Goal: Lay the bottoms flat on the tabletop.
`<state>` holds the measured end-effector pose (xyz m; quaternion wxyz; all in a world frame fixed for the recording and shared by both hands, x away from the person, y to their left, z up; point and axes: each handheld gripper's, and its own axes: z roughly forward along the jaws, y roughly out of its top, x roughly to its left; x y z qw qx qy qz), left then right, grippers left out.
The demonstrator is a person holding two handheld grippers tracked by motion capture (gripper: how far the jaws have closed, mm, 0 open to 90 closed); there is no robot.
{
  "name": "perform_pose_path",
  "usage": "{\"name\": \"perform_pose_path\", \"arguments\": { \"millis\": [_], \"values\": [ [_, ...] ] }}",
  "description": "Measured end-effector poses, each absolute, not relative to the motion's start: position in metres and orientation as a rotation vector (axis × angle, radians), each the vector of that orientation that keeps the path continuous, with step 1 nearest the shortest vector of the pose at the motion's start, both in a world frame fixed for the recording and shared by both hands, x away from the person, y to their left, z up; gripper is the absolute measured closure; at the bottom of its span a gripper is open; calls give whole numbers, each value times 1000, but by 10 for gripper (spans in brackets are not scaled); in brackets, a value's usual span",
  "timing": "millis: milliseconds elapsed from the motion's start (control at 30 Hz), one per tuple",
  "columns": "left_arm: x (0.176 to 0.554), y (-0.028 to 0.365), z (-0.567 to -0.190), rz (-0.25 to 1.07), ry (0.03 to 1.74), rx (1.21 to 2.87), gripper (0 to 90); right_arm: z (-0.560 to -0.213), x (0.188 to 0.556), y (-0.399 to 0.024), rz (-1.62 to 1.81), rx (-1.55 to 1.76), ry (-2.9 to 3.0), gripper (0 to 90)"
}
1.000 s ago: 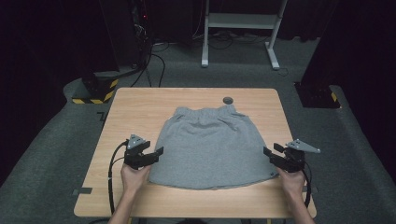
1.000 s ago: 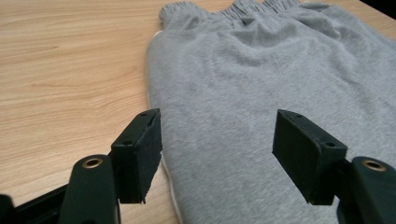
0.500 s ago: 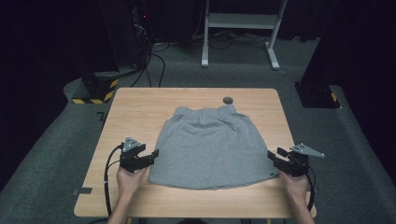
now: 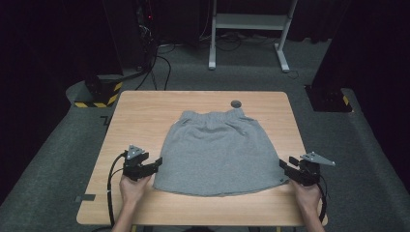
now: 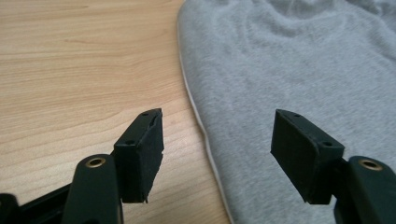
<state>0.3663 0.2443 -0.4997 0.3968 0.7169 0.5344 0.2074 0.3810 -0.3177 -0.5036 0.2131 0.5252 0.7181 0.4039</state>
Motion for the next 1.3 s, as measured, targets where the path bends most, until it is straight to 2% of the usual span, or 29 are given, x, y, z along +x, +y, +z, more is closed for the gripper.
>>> {"name": "perform_pose_path", "arguments": {
  "millis": [433,1300],
  "values": [
    [375,248,-512,588,1430,1867,343,-518,385,-324,1017,1526,1990,496],
    [382,251,-525,608,1477,1881,339,-521,389,-321,922,1522,2003,448]
  ]
}}
